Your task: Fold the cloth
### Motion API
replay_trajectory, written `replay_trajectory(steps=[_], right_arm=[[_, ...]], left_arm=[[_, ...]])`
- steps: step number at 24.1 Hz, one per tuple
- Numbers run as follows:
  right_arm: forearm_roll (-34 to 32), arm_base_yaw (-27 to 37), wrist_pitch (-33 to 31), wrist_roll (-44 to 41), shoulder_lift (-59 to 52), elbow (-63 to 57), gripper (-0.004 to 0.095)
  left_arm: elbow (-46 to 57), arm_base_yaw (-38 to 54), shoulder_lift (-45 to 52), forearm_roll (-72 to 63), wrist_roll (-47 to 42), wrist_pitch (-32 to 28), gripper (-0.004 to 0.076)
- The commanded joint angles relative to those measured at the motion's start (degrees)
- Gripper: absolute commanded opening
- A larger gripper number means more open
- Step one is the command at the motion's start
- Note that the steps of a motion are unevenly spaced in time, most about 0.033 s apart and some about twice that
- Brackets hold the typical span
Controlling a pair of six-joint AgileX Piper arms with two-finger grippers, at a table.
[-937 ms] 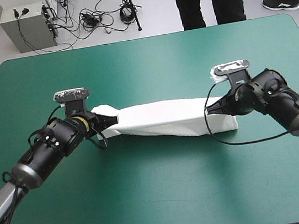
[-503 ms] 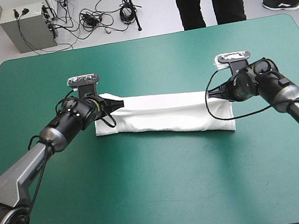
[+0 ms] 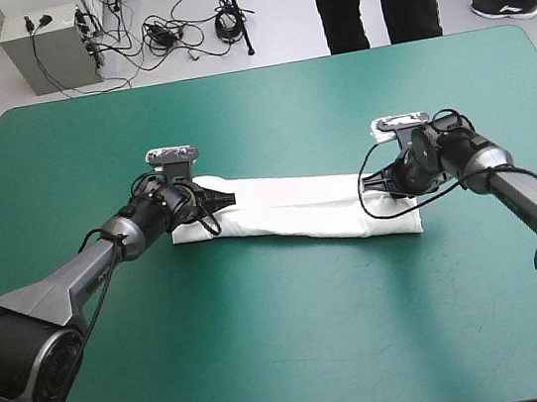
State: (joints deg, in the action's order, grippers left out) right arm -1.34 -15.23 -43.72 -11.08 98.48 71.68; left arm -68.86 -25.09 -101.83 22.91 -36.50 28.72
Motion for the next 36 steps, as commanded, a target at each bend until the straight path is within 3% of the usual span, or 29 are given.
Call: replay_trajectory(steps=[1, 3, 4, 9, 13, 14, 15, 16, 17, 18, 24, 26, 28, 36], right_arm=[[0.18, 0.47, -1.50, 1.02, -2.83, 2.93, 0.0506], [-1.04, 0.47, -3.89, 1.02, -4.39, 4.41, 0.0515], [-1.68, 0.47, -4.49, 1.02, -5.16, 4.74, 0.0515], [-11.88, 0.56, -10.45, -3.27, -15.50, 5.92, 0.0515], [-13.49, 1.22, -12.63, -4.72, -21.56, 5.92, 0.0515], [-14.20, 2.16, -13.30, -4.94, -22.53, 5.92, 0.0514], [-13.89, 3.45, -13.68, -4.94, -22.78, 5.92, 0.0514], [-12.88, 5.93, -13.77, -4.31, -23.07, 5.80, 0.0513], [-10.36, 8.30, -13.41, -3.15, -23.07, 5.80, 0.0513], [-5.01, 12.20, -13.05, -0.57, -22.96, 5.80, 0.0513], [24.29, 26.96, -14.58, 21.91, -20.23, 5.70, 0.0513], [32.40, 29.58, -15.29, 28.12, -18.95, 5.70, 0.0513], [36.14, 30.74, -15.96, 32.14, -17.80, 5.70, 0.0514], [40.36, 30.51, -14.10, 38.46, -15.68, 2.52, 0.0514]], left_arm=[[-2.08, 0.03, 3.05, -1.87, 3.66, -1.68, 0.0237], [-2.92, 0.03, 4.02, -2.42, 5.17, 1.18, 0.0388], [-3.26, 0.03, 4.69, -2.42, 5.22, 2.71, 0.0419], [-5.17, 0.03, 15.00, -3.01, 9.35, 13.93, 0.0432], [-5.17, -0.08, 23.67, -9.67, 14.61, 20.41, 0.0430], [-5.19, -0.08, 25.30, -14.79, 18.55, 20.06, 0.0405], [-5.28, -0.08, 26.53, -19.45, 23.14, 19.06, 0.0331], [-5.42, -0.08, 27.22, -25.46, 29.00, 17.59, 0.0207], [-5.70, -0.08, 27.22, -29.66, 33.86, 16.52, 0.0055], [-6.11, -0.08, 26.79, -34.80, 40.23, 15.58, -0.0001], [-8.47, -0.08, 20.31, -47.24, 54.22, 13.35, -0.0009], [-9.84, -0.08, 16.65, -48.28, 55.02, 13.59, -0.0009], [-11.40, -0.28, 13.01, -49.30, 55.58, 14.04, -0.0009], [-20.62, -6.03, -1.55, -45.52, 52.11, 13.89, -0.0009]])
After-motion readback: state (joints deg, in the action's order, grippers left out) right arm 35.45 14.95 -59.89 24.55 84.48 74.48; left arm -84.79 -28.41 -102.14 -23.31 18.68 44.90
